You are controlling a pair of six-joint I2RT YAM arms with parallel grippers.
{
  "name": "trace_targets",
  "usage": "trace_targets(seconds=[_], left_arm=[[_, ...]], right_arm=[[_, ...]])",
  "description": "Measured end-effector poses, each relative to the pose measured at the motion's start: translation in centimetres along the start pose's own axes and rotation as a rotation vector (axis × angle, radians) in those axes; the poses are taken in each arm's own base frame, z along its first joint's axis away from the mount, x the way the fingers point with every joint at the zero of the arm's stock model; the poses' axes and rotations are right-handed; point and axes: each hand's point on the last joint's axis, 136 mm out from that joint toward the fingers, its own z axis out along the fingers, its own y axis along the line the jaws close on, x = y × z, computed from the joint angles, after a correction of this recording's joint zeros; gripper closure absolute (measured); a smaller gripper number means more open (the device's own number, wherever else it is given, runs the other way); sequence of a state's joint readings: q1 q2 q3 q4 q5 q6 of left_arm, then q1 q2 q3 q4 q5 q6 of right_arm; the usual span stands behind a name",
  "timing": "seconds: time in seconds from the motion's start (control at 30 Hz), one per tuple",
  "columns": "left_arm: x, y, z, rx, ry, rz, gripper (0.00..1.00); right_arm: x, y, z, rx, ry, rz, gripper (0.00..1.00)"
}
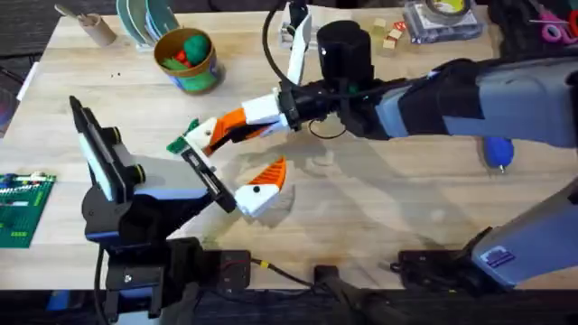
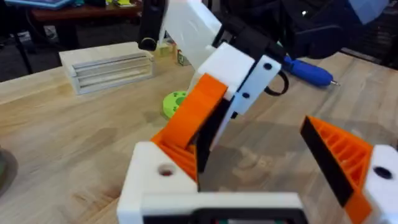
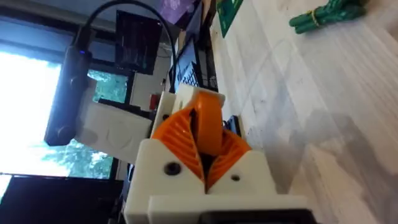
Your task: Pick up the gripper from the table and insert it into the empty holder that is missing its gripper. Then pick up a screw, insert it into the mounting hole, and use the screwdriver to tighten it. Finally, clean up the table by picking up the vegetable and placing it into the bucket.
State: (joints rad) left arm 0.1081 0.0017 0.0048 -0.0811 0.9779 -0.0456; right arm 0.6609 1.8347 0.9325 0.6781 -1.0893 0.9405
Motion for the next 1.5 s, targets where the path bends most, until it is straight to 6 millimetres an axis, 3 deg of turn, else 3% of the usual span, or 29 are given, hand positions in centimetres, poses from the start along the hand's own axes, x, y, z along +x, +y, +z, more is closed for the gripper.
trace_targets(seconds=[0.93,1.1,1.4,1.5], left_arm=[[-0.1,0.3,0.0,-0.015,-0.002,0.001,0.008],[0.0,0.1,0.0,-0.006,-0.002,0.004,0.007],[0.3,-2.0,0.0,0.11,0.011,0.007,0.008],[0.3,-2.1,0.0,0.12,0.011,0.007,0.007]], right_arm=[[-0.4,-0.1,0.4,0.022,-0.023,-0.122,0.994],[-0.2,0.1,0.1,0.004,-0.006,-0.122,0.843],[0.8,0.2,-1.3,-0.068,0.074,-0.103,0.56],[0.6,0.2,-1.7,-0.074,0.074,-0.106,0.395]])
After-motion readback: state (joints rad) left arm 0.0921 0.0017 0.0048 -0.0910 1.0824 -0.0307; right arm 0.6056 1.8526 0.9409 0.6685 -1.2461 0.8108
